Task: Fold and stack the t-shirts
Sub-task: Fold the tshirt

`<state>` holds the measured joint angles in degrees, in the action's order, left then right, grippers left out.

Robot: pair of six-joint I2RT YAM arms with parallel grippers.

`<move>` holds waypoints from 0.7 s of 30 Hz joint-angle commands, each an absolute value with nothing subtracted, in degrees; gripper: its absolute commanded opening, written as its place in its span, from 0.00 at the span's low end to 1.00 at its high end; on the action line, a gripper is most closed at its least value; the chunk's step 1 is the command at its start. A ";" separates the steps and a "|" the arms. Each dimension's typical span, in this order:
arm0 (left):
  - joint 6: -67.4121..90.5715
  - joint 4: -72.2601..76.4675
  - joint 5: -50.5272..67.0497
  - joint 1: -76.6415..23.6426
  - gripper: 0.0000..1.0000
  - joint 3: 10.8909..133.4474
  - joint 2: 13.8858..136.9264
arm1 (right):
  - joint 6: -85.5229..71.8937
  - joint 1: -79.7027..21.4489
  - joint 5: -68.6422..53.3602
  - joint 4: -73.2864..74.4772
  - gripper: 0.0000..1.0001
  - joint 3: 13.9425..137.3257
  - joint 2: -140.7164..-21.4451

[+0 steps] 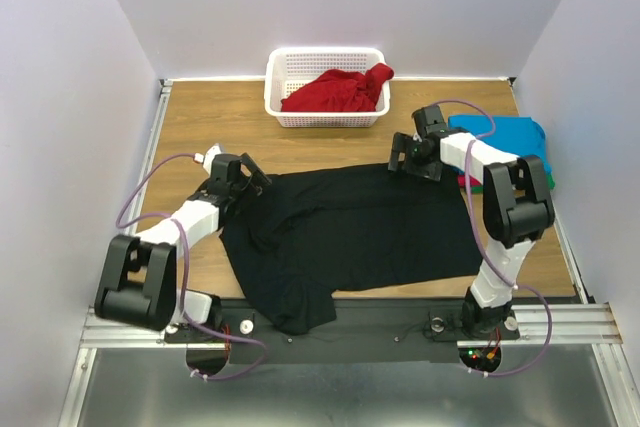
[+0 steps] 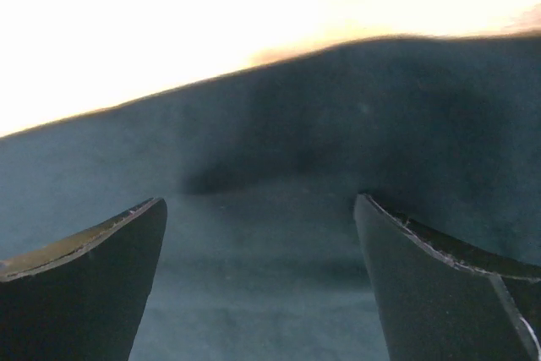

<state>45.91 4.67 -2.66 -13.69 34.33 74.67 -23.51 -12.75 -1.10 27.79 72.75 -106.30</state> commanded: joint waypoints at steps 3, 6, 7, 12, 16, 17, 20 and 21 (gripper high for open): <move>39.91 14.50 -0.89 -10.64 0.98 40.15 84.45 | -22.41 -12.66 3.08 24.52 1.00 79.00 -112.39; 39.29 14.07 1.93 -8.79 0.98 42.18 91.30 | -22.24 -12.66 3.16 24.26 1.00 80.77 -114.78; 38.77 13.89 2.37 -8.35 0.98 43.75 92.88 | -22.15 -12.66 3.16 24.17 1.00 81.47 -115.39; 35.78 9.95 1.41 -5.72 0.98 51.13 99.92 | -21.36 -12.57 1.85 23.73 1.00 84.81 -118.30; 32.44 8.00 3.77 -3.00 0.98 59.74 106.07 | -20.48 -12.57 3.94 23.29 1.00 86.92 -119.26; 32.26 7.82 5.87 -2.38 0.98 60.90 108.17 | -20.04 -12.57 4.39 23.29 1.00 87.53 -119.53; 31.91 8.52 8.61 -0.88 0.98 64.94 110.65 | -18.99 -12.57 4.57 23.20 1.00 89.56 -121.02; 31.03 8.61 9.14 -0.88 0.98 67.04 110.92 | -18.90 -12.57 4.74 23.20 1.00 90.52 -121.46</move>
